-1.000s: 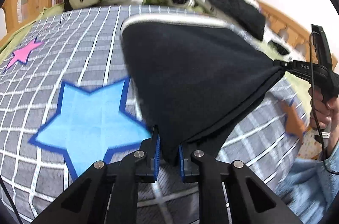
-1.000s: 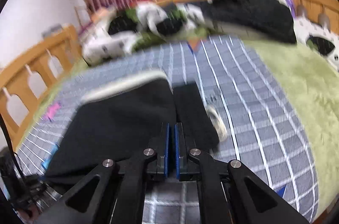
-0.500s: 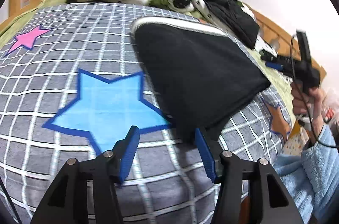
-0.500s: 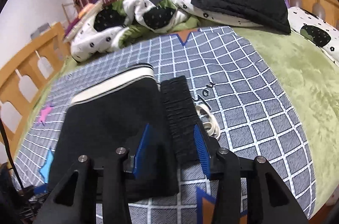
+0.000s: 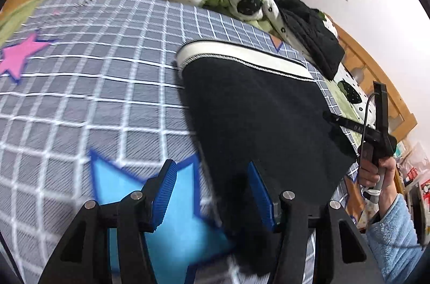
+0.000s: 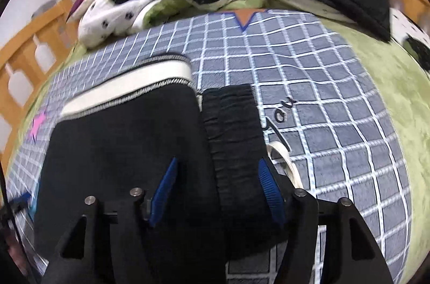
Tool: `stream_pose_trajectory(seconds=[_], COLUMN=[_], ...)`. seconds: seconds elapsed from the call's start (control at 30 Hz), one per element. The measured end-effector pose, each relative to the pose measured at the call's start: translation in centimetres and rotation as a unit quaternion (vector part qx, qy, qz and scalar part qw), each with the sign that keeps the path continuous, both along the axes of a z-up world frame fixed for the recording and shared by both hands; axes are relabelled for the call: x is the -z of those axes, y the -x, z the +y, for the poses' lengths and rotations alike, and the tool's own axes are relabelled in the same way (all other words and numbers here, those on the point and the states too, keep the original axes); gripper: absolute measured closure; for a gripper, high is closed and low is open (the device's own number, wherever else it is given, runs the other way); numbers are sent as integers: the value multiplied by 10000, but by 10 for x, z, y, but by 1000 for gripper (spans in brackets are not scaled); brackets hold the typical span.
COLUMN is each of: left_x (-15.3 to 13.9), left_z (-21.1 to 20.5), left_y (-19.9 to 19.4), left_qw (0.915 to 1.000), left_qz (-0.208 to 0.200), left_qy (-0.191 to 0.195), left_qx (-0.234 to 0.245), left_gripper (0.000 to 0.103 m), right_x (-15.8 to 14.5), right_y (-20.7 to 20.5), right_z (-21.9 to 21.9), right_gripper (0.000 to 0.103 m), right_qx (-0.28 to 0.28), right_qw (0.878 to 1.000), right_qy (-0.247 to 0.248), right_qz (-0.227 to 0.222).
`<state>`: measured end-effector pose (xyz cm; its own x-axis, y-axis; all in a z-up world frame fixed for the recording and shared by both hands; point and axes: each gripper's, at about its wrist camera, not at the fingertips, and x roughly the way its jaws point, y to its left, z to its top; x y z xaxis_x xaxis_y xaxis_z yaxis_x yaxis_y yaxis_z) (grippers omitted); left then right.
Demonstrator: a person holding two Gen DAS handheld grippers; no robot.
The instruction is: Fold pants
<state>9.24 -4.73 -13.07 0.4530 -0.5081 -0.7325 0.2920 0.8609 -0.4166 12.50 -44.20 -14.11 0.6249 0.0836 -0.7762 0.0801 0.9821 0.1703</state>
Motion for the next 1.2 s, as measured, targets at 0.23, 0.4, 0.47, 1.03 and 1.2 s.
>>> stream_pose_trajectory(seconds=[0.23,0.4,0.47,1.03,1.2], left_x=[36,41,40,-20,10], left_z=[-12,-23,-30,-19,-15], left_y=[-45,-49,-51,-49,-52], left_qw=[9960,9956,9962,9974,9973], left_qz=[644,642,643,91,415], left_qy=[581,664,581,712,603], left_qx=[191,131,68,-22,-21], left_gripper=[46,47,50,90,89], right_x=[13,22,24,-45,-48], right_y=[-21,-27,-27,26,24], right_z=[11,9,8,53,40], right_gripper=[39,34,32,95,95], right_qx=[-410,-495,-492,-443,-55], right_qw=[9960,9963,9969,9963,9980], right_qy=[642,551,483,-419,38], right_qz=[466,427,374,-605,-623])
